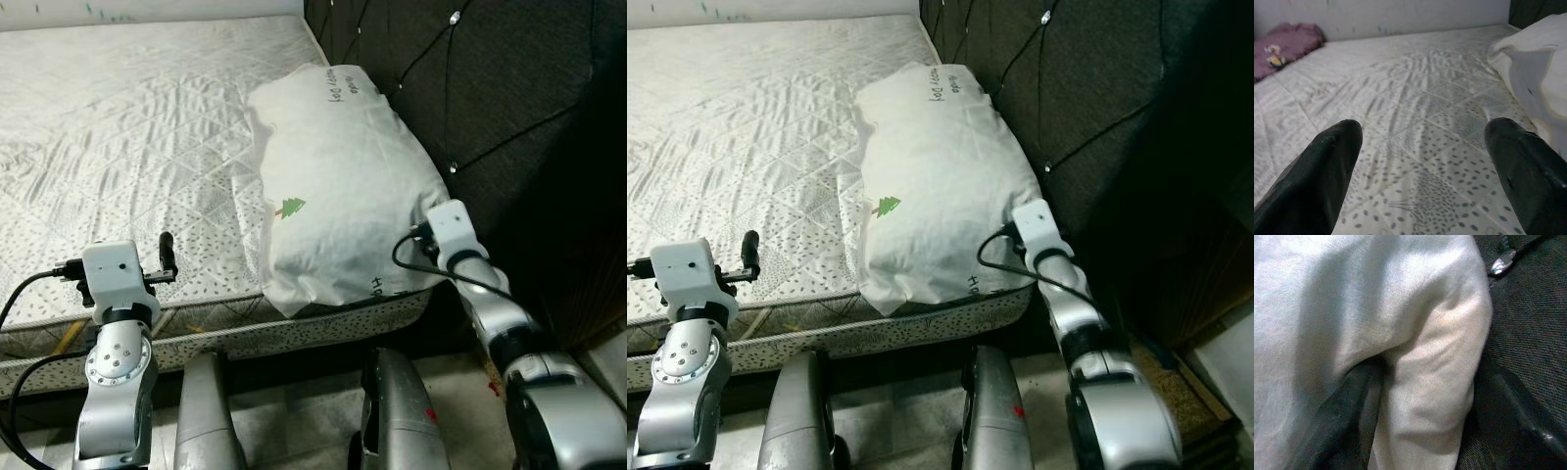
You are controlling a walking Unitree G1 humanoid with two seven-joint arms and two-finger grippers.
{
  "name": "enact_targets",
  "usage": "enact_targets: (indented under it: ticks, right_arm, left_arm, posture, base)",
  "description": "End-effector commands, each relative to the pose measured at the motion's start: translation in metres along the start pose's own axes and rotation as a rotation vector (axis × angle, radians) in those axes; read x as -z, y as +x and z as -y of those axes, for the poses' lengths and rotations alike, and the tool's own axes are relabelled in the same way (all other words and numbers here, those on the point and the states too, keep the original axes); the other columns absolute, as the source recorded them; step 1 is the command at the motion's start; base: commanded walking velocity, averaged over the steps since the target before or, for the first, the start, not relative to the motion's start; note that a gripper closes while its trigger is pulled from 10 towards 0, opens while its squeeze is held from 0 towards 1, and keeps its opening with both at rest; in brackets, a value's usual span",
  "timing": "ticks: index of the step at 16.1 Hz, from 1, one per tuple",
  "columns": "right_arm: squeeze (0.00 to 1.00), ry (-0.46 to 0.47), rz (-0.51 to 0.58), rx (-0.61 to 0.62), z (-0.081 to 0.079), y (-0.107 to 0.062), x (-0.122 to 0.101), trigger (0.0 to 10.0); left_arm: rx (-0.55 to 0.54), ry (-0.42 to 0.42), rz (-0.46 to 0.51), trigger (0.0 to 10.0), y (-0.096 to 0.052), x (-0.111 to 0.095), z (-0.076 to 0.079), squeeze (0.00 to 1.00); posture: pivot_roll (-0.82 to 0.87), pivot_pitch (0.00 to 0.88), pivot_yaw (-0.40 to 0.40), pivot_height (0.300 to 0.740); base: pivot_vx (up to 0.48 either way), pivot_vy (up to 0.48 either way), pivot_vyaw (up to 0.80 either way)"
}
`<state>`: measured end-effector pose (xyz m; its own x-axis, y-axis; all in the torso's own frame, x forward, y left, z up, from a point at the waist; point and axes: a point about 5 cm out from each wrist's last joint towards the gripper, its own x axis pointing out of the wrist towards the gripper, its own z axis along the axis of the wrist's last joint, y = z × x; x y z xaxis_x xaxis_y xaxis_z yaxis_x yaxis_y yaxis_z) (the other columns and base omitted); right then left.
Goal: Clean up the room
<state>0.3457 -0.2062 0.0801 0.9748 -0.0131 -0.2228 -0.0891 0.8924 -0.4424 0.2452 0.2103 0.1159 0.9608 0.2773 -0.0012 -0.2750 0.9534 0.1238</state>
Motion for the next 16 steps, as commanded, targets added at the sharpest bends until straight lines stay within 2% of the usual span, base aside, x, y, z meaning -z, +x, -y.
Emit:
enact_targets:
  ticks: [1,3,4,6,7,8,10,12,14,15,16]
  right_arm:
    - [1.0,-0.01,0.061,0.037,0.004,-0.003,-0.006,10.0]
    - [1.0,0.023,0.078,0.096,0.004,-0.015,0.006,10.0]
    - [1.0,0.096,0.091,0.123,0.001,-0.021,0.007,10.0]
    - [1.0,0.156,0.185,0.118,-0.007,-0.032,-0.004,10.0]
    - [1.0,0.211,0.213,0.085,-0.012,-0.038,-0.008,10.0]
    - [1.0,0.239,0.225,0.042,-0.017,-0.044,-0.008,10.0]
    - [1.0,0.342,0.257,-0.022,-0.025,-0.056,-0.016,10.0]
    - [1.0,0.398,0.292,-0.076,-0.033,-0.062,-0.032,10.0]
    - [1.0,0.452,0.278,-0.106,-0.039,-0.065,-0.039,10.0]
    - [0.75,0.445,0.298,-0.159,-0.045,-0.069,-0.046,10.0]
    - [0.0,0.45,0.326,-0.195,-0.05,-0.07,-0.051,10.0]
  left_arm:
    - [-0.013,0.037,0.032,10.0,-0.002,-0.005,-0.002,0.0]
    - [-0.062,0.004,0.022,10.0,-0.004,-0.009,-0.008,0.0]
    - [-0.074,-0.008,0.006,10.0,-0.008,-0.006,-0.011,0.0]
    - [-0.053,-0.018,-0.038,10.0,-0.014,0.002,-0.011,0.0]
    - [-0.029,-0.039,-0.064,10.0,-0.017,0.006,-0.005,0.0]
    - [-0.015,-0.029,-0.049,10.0,-0.018,0.004,0.0,0.0]
    - [-0.014,0.018,0.022,10.0,-0.015,-0.004,0.0,0.0]
    - [-0.027,0.021,0.003,10.0,-0.017,-0.004,-0.003,0.0]
    - [-0.009,0.019,-0.007,10.0,-0.018,-0.003,0.001,0.0]
    - [0.001,0.018,-0.016,10.0,-0.02,0.0,0.004,0.0]
    - [0.009,0.011,-0.031,10.0,-0.022,0.002,0.007,0.0]
  posture:
    - [0.02,0.0,-0.008,0.535]
    - [0.03,0.0,-0.01,0.535]
    - [0.02,0.0,-0.008,0.535]
    - [0.0,0.0,-0.01,0.535]
    - [0.01,0.0,-0.019,0.535]
    - [0.01,0.0,-0.022,0.535]
    - [0.01,0.0,-0.02,0.535]
    - [0.0,0.0,-0.016,0.535]
    - [0.0,0.0,-0.012,0.535]
    - [0.0,0.0,-0.007,0.535]
    - [0.0,0.0,-0.008,0.535]
  base:
    - [0.0,0.0,0.0]
    - [0.0,0.0,0.0]
    - [0.0,0.0,0.0]
    - [0.0,0.0,0.0]
    - [0.0,0.0,0.0]
    - [0.0,0.0,0.0]
    - [0.0,0.0,0.0]
    - [0.0,0.0,0.0]
    - [0.0,0.0,0.0]
    - [0.0,0.0,0.0]
    - [0.0,0.0,0.0]
